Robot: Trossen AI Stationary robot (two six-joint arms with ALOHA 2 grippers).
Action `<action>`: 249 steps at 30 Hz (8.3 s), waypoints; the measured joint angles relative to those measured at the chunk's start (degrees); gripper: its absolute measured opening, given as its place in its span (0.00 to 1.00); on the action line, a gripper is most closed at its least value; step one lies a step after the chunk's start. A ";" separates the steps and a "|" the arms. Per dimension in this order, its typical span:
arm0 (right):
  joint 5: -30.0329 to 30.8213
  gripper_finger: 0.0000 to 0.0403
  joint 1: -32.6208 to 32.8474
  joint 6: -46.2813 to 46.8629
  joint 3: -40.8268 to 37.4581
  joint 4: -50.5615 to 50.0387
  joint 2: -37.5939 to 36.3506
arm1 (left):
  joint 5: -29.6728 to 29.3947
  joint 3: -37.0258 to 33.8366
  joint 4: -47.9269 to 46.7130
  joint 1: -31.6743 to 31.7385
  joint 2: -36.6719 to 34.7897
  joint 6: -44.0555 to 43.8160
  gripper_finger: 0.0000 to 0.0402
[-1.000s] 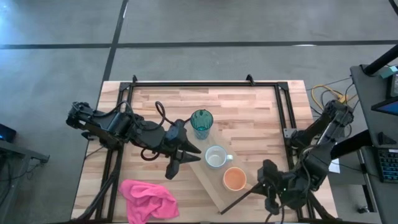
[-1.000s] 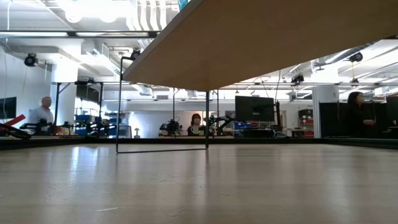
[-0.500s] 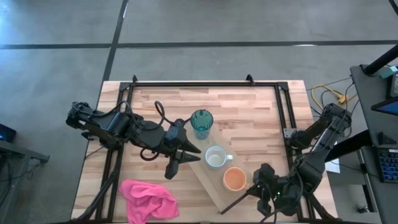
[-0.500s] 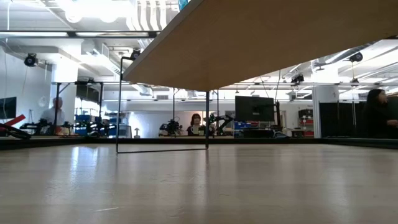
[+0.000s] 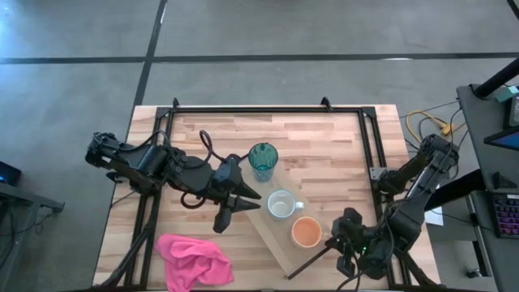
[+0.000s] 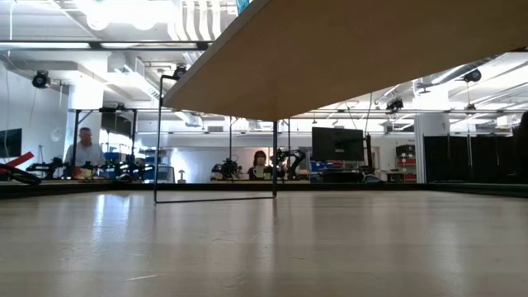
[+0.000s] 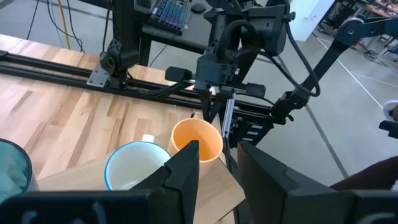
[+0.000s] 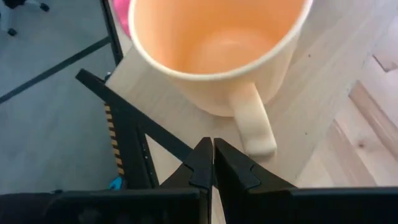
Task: Stack small to large cups/mugs on shelf
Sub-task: Put the yellow mug on the shelf, then adjust the white mug on the shelf, then return to Home Position
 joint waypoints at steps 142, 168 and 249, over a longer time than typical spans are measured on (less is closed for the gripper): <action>-14.92 0.02 -19.85 -45.53 6.73 1.66 -15.21 | -12.41 -0.87 -11.19 -2.51 2.54 -0.60 0.24; -20.15 0.02 -39.27 -67.31 -31.22 48.31 -42.54 | -29.28 -42.59 9.55 -1.75 -34.43 0.34 0.24; -15.65 0.02 -46.03 -56.04 -76.91 69.39 -77.20 | -19.80 -105.24 43.93 -1.73 -84.78 11.43 0.24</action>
